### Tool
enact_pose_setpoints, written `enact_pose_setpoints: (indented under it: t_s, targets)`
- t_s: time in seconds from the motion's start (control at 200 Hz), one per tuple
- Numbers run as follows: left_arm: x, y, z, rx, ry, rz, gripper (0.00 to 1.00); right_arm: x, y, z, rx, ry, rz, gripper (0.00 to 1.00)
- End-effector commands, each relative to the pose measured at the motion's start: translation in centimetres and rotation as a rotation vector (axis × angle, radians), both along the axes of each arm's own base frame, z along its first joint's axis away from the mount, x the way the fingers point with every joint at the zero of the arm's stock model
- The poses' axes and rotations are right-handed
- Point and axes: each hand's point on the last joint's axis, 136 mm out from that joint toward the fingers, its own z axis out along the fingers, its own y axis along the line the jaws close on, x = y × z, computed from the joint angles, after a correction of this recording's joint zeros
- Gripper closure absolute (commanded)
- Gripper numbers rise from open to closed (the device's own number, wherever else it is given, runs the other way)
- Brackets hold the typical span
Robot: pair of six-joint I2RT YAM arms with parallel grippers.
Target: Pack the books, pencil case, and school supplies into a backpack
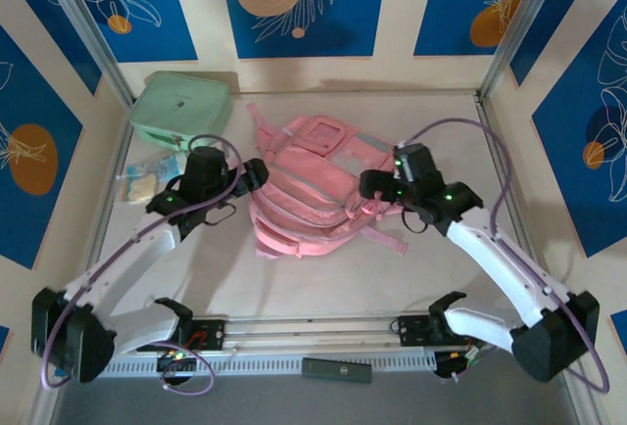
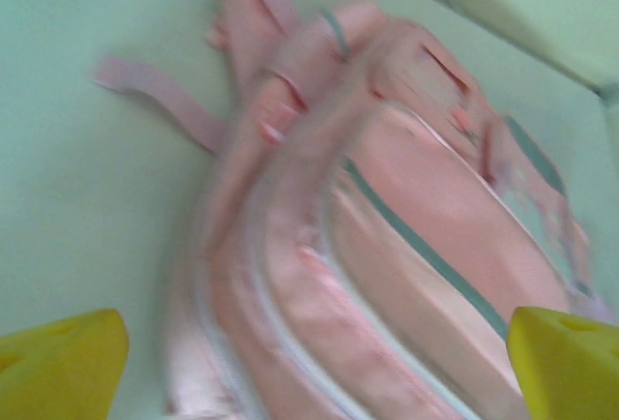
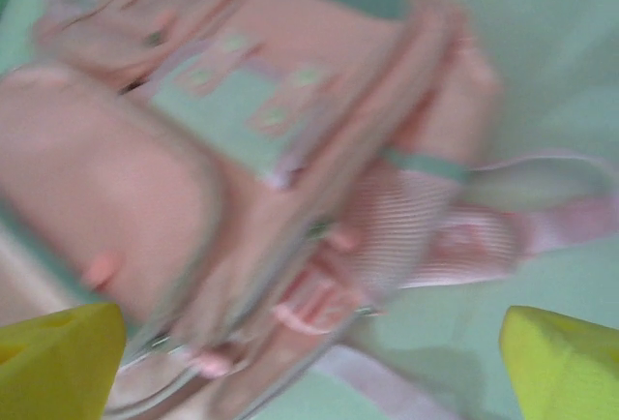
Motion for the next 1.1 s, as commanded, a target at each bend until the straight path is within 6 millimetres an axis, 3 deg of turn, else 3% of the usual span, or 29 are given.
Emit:
enact_pose_setpoints:
  t_s: [0.0, 0.065, 0.155, 0.27, 0.39, 0.475, 0.555, 0.63, 0.75, 0.88, 0.98, 1.095]
  targets:
    - [-2.0, 8.9, -2.6, 0.394, 0.026, 0.219, 0.01, 0.6, -5.8, -2.1, -0.046, -0.032, -0.242, 0.01]
    - [-2.3, 12.3, -3.5, 0.541, 0.004, 0.309, 0.01, 1.2, -8.8, -3.2, -0.090, -0.077, -0.347, 0.01]
    - [-2.0, 15.3, -5.1, 0.736, -0.029, 0.364, 0.01, 2.1, -12.0, -4.9, -0.160, -0.121, -0.444, 0.01]
    - [-0.5, 15.6, -7.1, 0.819, -0.133, 0.331, 0.01, 3.7, -13.9, -7.7, -0.253, -0.175, -0.447, 0.01]
    - [1.5, 14.5, -8.7, 0.840, -0.224, 0.261, 0.01, 5.9, -12.5, -9.7, -0.222, -0.237, -0.293, 0.01]
    - [3.2, 12.8, -8.9, 0.843, -0.270, 0.158, 0.01, 7.4, -10.7, -8.4, -0.184, -0.340, -0.168, 0.01]
    - [4.0, 12.4, -8.4, 0.846, -0.339, 0.157, 0.01, 8.0, -9.2, -7.7, -0.147, -0.442, -0.057, 0.01]
    - [4.7, 11.2, -8.3, 0.839, -0.405, 0.086, 0.01, 8.6, -8.8, -7.4, -0.142, -0.480, -0.010, 0.01]
    - [5.8, 9.5, -9.3, 0.806, -0.365, -0.028, 0.01, 9.5, -7.8, -8.6, -0.095, -0.479, 0.073, 0.01]
    - [6.5, 7.6, -9.9, 0.765, -0.370, -0.133, 0.01, 9.9, -5.3, -9.9, -0.155, -0.511, 0.181, 0.01]
    - [6.4, 6.9, -9.9, 0.728, -0.427, -0.149, 0.01, 10.7, -6.9, -10.4, -0.120, -0.441, 0.111, 0.01]
    - [7.2, 8.2, -10.3, 0.708, -0.384, -0.100, 0.01, 10.6, -6.9, -10.3, -0.128, -0.440, 0.111, 0.01]
